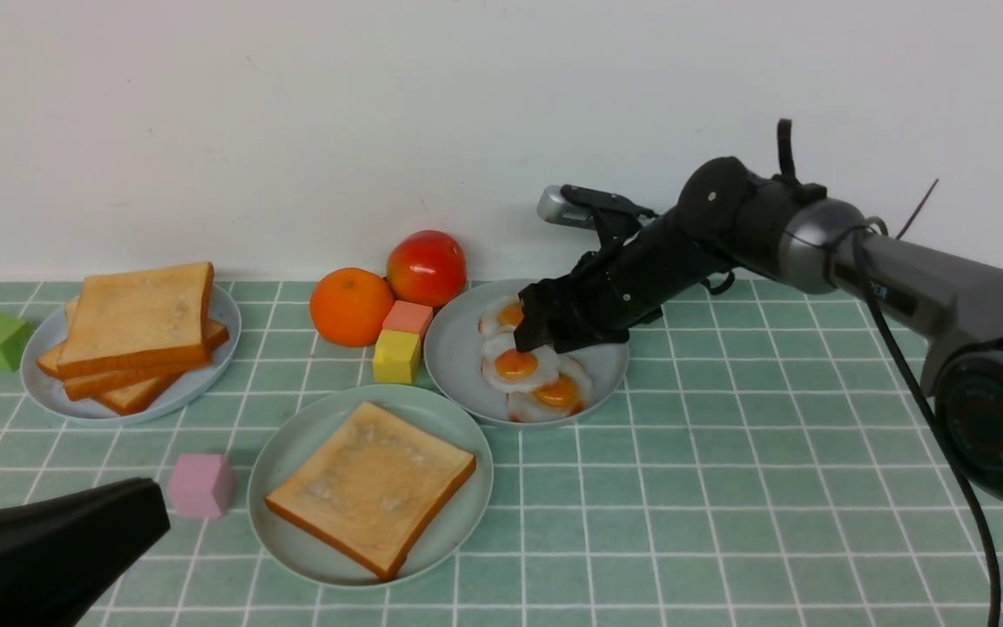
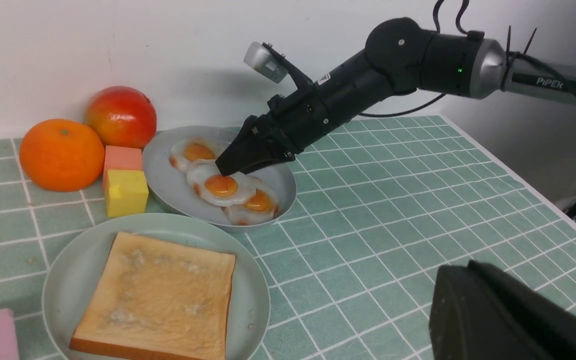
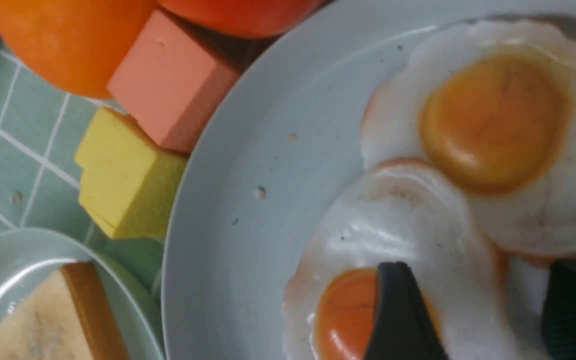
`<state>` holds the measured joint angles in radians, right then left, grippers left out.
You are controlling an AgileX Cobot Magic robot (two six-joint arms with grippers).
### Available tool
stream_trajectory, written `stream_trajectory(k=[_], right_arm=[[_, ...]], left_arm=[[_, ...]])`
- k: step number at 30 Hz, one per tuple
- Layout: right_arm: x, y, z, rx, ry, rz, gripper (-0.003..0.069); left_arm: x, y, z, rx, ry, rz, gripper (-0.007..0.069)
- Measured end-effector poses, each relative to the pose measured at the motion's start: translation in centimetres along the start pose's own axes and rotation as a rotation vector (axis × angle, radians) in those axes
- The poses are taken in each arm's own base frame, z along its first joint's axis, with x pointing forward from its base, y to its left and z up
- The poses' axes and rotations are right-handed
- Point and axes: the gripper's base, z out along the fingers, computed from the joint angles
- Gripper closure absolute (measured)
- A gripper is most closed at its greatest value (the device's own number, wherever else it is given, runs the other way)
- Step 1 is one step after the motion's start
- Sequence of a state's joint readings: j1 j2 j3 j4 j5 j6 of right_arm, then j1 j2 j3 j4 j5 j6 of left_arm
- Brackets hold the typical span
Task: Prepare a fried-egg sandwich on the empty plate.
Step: Use the right arm to grab a fried egg
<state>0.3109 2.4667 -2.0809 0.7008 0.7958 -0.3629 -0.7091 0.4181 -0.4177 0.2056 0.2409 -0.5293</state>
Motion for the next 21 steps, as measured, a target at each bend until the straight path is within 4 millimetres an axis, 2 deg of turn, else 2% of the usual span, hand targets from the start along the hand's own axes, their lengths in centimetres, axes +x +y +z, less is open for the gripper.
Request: stream_trajectory(k=[4,10,21], right_arm=[[-0.02,0.01,0.00,-0.001,-0.002,-0.005,0.0267],[-0.02,0.05,0.02,-0.007,-0.004,-0.031,0.0321],[-0.02,-0.17,0.06,0.014,-0.004,-0.061,0.0508]], left_arm=[[0.00,0.00,0.00,0.000,0.000,0.000,0.0630],[0.00,0.00,0.00,0.000,0.000,-0.001,0.0629],[0.00,0.00,0.00,0.000,0.000,-0.001,0.0627]])
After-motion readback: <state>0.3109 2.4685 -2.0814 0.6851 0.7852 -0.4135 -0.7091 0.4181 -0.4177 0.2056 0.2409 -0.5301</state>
